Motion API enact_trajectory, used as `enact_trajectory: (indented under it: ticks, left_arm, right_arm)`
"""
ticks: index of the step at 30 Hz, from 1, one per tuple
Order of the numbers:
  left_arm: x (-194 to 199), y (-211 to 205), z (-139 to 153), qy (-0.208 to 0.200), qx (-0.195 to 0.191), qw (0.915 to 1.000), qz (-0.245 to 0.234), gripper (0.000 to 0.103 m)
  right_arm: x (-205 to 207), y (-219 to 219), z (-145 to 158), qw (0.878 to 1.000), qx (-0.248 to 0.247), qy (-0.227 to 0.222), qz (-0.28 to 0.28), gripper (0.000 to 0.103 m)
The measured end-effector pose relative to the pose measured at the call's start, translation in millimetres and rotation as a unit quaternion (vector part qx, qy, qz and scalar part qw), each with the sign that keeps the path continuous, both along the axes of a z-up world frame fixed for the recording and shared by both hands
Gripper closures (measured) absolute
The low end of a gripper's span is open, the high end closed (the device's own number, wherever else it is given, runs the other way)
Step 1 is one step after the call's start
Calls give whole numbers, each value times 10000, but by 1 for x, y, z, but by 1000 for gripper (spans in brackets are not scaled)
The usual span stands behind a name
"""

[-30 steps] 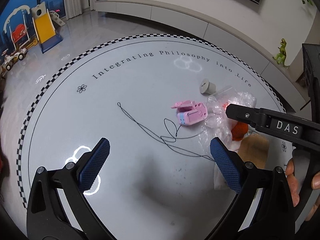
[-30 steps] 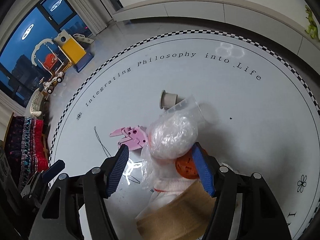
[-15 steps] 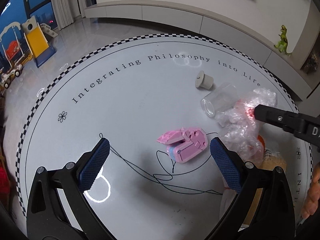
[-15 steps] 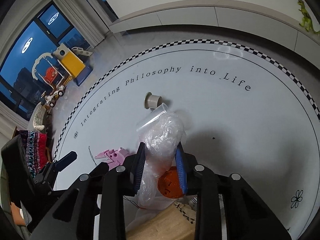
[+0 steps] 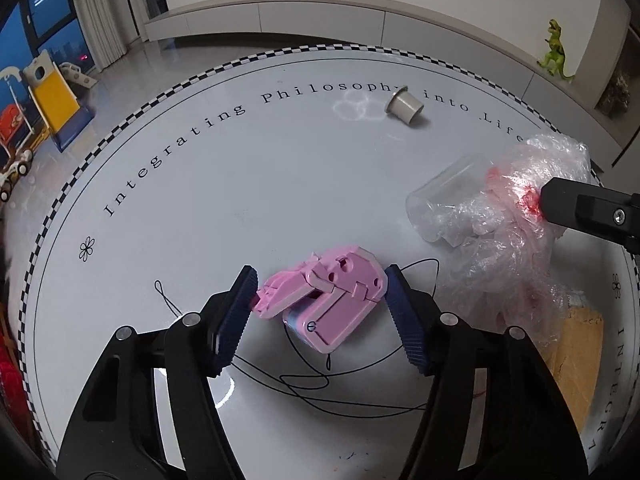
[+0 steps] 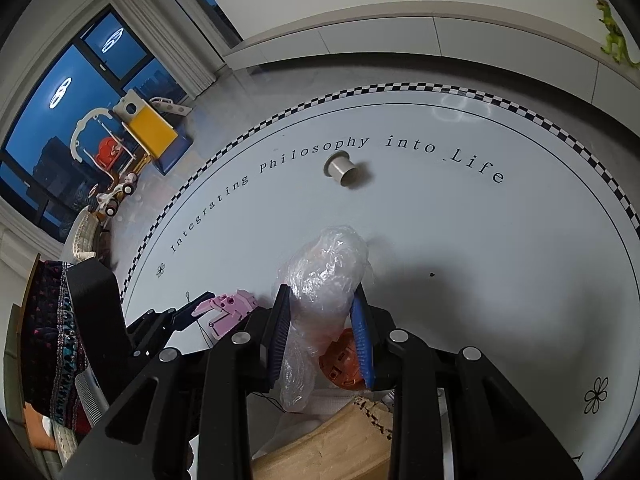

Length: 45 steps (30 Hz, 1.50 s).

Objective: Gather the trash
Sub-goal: 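Grasp the pink plastic toy with the left gripper while the right gripper grasps the clear plastic wrap, then carry the pink toy and plastic wrap over the trash bag and release both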

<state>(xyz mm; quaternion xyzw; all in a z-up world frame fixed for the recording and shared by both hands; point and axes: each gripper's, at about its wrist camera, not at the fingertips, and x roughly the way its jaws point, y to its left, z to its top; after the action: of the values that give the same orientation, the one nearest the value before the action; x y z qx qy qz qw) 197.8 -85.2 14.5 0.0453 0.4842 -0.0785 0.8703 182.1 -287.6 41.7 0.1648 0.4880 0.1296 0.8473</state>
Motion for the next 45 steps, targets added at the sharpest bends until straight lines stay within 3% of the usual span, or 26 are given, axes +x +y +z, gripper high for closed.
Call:
enact_trajectory:
  ticks: [5,11,27,38,45]
  left_arm:
    - [-15,14,5,-11,-210,9997,109,39]
    - [-52,33,21,-100,-206,9996,187,39]
    - [-166,111,55,-466,-233,9962,703,39]
    - [-286,187,56,-681,-250,9869,1442,39]
    - [-366,251,36,-605,-186,9735,2196,39]
  right_arm:
    - [-7,4,4,10000,13,-11,41,72]
    - [-28,22,20,9998,53,-94,151,72]
    - [-117,95,40,9970,81,-195,751,72]
    - [-207,189,35,9853,125,-191,1694,72]
    - [-271,270,21,9652,85,-119,2611,72]
